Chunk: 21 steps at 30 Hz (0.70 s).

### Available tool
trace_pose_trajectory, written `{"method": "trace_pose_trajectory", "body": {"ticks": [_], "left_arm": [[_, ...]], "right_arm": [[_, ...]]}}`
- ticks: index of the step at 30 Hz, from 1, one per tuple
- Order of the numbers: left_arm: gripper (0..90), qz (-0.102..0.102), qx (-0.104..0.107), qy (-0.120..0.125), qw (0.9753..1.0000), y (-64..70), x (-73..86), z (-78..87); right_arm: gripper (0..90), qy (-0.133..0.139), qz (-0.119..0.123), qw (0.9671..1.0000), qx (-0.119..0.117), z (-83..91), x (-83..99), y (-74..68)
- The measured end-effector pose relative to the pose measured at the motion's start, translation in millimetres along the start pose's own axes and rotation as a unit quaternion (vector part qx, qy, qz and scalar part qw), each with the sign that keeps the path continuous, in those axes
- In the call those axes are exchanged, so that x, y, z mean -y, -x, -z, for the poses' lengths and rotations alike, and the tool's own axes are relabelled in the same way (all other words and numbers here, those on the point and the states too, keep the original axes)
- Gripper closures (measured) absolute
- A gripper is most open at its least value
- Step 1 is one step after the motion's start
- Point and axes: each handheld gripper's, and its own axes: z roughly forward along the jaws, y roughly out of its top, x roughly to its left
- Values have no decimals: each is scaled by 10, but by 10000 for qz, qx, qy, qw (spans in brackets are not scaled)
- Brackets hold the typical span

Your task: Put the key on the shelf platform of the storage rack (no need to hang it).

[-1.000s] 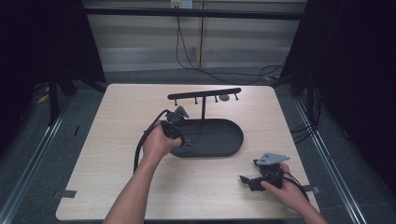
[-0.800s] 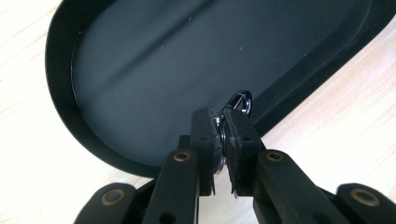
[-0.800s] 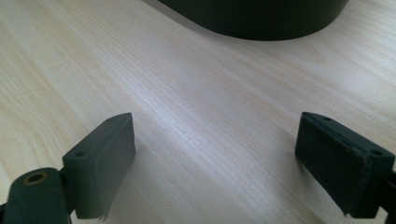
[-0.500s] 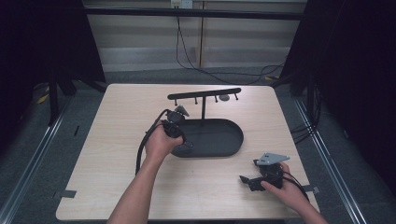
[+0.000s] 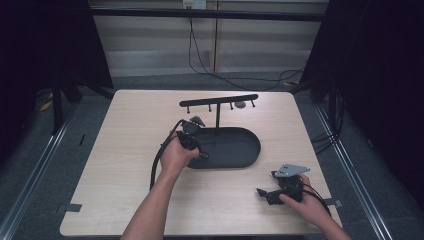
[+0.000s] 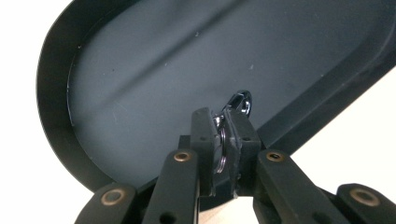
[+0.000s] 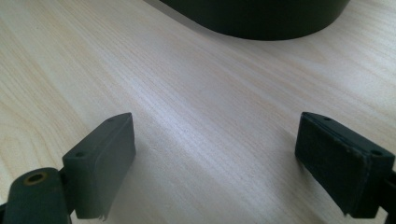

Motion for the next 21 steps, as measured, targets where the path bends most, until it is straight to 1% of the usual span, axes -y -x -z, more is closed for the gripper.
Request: {"method": "trace_pose_trajectory", "body": {"ticks": [6,9,12,13,16,19,21], "left_arm": [[829,3,10,-14,10000,8,1,-46],[828,43,2,-16,10000,12,0,-73],[828,60,-9,25,10000,9,2,-88],[828,107,35,24,9999,1,2,-92],[828,98,77,20,9999,-17,-4,-98],[827,127,96,34,9999,-25,-8,-105],[826,109,81,20,9999,-31,-10,-114]], "right_arm": [[117,3,9,10000,-2,1,1,0],[117,3,9,10000,-2,1,1,-1],[117,2,10,10000,-3,1,1,-1],[117,2,11,10000,-5,2,1,-1],[117,3,11,10000,-5,2,1,-1],[117,3,12,10000,-5,1,1,-1],[117,2,11,10000,-5,1,1,-1]]}}
